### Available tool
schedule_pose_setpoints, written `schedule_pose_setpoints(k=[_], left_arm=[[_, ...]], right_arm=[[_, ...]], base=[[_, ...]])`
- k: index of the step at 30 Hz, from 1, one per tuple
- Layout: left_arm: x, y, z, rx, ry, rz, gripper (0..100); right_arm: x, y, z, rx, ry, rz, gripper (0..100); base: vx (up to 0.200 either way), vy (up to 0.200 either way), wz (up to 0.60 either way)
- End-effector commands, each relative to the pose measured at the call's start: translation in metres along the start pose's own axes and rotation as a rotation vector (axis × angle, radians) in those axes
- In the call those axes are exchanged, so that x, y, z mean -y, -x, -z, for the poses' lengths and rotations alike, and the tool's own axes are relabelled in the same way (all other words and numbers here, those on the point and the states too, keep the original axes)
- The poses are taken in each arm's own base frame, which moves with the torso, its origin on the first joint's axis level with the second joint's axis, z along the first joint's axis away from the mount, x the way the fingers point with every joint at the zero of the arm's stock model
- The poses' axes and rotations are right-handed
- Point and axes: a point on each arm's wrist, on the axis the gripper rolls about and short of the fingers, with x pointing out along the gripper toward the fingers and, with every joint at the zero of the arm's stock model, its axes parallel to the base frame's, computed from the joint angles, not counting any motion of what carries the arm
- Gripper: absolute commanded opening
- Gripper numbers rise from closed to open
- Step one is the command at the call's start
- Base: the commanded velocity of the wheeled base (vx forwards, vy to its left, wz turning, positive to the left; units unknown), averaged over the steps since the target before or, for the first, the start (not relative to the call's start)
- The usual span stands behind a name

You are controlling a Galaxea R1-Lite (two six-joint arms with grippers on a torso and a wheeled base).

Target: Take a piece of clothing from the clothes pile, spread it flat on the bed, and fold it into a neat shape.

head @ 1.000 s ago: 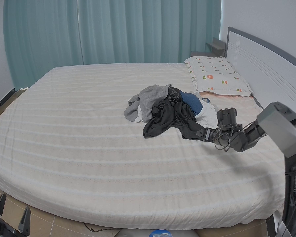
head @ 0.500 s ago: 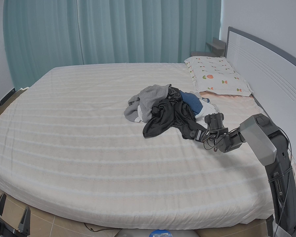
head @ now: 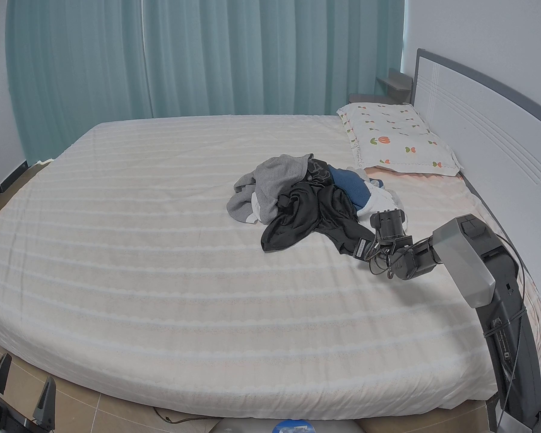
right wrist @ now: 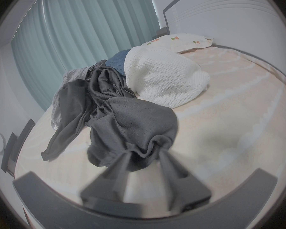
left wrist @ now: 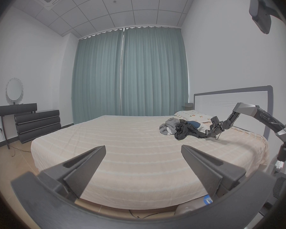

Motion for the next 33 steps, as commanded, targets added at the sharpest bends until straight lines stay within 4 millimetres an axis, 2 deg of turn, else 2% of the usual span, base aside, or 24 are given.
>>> schedule_pose_setpoints(k=[1, 6, 11, 15, 16, 17, 18, 19, 20, 21, 22, 23, 24, 25, 29, 31, 32, 33], left_arm=[[0.000, 0.000, 0.005, 0.000, 0.000, 0.001, 100], [0.000, 0.000, 0.005, 0.000, 0.000, 0.001, 100], [0.000, 0.000, 0.005, 0.000, 0.000, 0.001, 100], [0.000, 0.000, 0.005, 0.001, 0.000, 0.001, 100], [0.000, 0.000, 0.005, 0.001, 0.000, 0.001, 100], [0.000, 0.000, 0.005, 0.000, 0.000, -0.001, 100], [0.000, 0.000, 0.005, 0.000, 0.000, 0.001, 100], [0.000, 0.000, 0.005, 0.000, 0.000, -0.001, 100], [0.000, 0.000, 0.005, 0.000, 0.000, 0.001, 100], [0.000, 0.000, 0.005, 0.000, 0.000, -0.001, 100], [0.000, 0.000, 0.005, 0.000, 0.000, -0.001, 100], [0.000, 0.000, 0.005, 0.000, 0.000, 0.001, 100], [0.000, 0.000, 0.005, 0.000, 0.000, -0.001, 100], [0.000, 0.000, 0.005, 0.000, 0.000, 0.001, 100], [0.000, 0.000, 0.005, 0.000, 0.000, 0.001, 100], [0.000, 0.000, 0.005, 0.000, 0.000, -0.001, 100], [0.000, 0.000, 0.005, 0.000, 0.000, -0.001, 100], [0.000, 0.000, 0.005, 0.000, 0.000, -0.001, 100]], right_arm=[[-0.006, 0.008, -0.011, 0.024, -0.011, -0.015, 0], [-0.007, 0.025, -0.021, 0.018, -0.013, -0.021, 0], [-0.003, 0.064, -0.023, -0.053, -0.045, -0.071, 0], [0.006, 0.114, -0.024, -0.088, -0.095, -0.147, 0], [0.008, 0.118, -0.025, -0.088, -0.096, -0.150, 0], [0.014, 0.147, -0.024, -0.087, -0.099, -0.169, 0], [0.018, 0.159, -0.025, -0.080, -0.102, -0.174, 0], [0.025, 0.183, -0.024, -0.073, -0.104, -0.186, 0], [0.027, 0.195, -0.025, -0.067, -0.105, -0.197, 0], [0.034, 0.225, -0.024, -0.058, -0.106, -0.233, 0], [0.035, 0.229, -0.024, -0.059, -0.106, -0.239, 0], [0.042, 0.259, -0.022, -0.061, -0.106, -0.269, 0], [0.043, 0.263, -0.021, -0.060, -0.106, -0.275, 0], [0.050, 0.290, -0.018, -0.052, -0.102, -0.295, 0], [0.057, 0.326, -0.012, -0.022, -0.088, -0.321, 0], [0.059, 0.342, -0.011, -0.003, -0.066, -0.334, 0], [0.059, 0.342, -0.011, -0.003, -0.066, -0.334, 0], [0.060, 0.353, -0.008, 0.002, -0.037, -0.342, 0]], base=[[0.000, 0.000, 0.00], [0.000, 0.000, 0.00], [0.000, 0.000, 0.00], [0.000, 0.000, 0.00], [0.000, 0.000, 0.00], [0.000, 0.000, 0.00], [0.000, 0.000, 0.00], [0.000, 0.000, 0.00], [0.000, 0.000, 0.00], [0.000, 0.000, 0.00], [0.000, 0.000, 0.00], [0.000, 0.000, 0.00], [0.000, 0.000, 0.00], [0.000, 0.000, 0.00], [0.000, 0.000, 0.00], [0.000, 0.000, 0.00], [0.000, 0.000, 0.00], [0.000, 0.000, 0.00]])
